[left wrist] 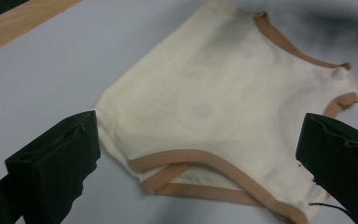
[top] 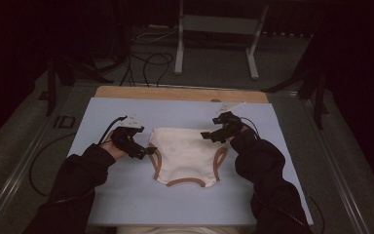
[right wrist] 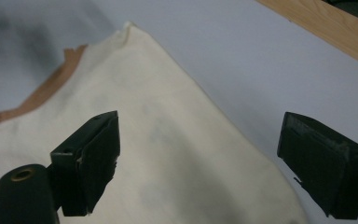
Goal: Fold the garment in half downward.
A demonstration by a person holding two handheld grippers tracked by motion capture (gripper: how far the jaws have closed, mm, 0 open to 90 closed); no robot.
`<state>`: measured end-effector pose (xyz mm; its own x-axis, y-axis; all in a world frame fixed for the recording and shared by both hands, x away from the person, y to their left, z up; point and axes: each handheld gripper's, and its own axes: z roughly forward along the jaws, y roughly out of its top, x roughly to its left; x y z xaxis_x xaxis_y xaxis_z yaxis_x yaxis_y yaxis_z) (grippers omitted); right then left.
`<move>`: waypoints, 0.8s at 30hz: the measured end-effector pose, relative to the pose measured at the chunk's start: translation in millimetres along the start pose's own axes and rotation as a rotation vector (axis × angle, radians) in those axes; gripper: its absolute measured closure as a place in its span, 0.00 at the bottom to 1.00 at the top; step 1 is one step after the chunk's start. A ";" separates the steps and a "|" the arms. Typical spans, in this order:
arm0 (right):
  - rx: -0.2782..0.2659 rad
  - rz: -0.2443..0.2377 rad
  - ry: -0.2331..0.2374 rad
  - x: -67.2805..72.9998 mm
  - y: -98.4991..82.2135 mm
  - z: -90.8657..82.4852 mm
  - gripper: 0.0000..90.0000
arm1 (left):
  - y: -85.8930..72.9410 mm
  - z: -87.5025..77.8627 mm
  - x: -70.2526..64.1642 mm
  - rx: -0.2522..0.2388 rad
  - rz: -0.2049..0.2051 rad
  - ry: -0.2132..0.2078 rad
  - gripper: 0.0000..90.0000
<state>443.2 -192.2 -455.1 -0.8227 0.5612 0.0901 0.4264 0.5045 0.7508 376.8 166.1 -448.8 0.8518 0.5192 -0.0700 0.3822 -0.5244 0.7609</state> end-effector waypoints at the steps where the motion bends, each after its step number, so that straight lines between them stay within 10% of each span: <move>1: -0.003 0.002 0.007 1.7 2.3 0.5 0.14 | -0.8 -0.6 -2.7 -0.005 0.002 -0.001 0.01; 24: 0.013 -0.086 0.095 38.4 53.9 54.6 0.15 | -20.8 -13.5 -53.2 -0.008 0.108 -0.077 0.01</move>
<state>455.1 -107.7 -446.9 -0.8883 0.4509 0.0878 0.3567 0.5567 0.7502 318.7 158.5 -452.2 0.9131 0.4061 -0.0366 0.2840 -0.5691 0.7716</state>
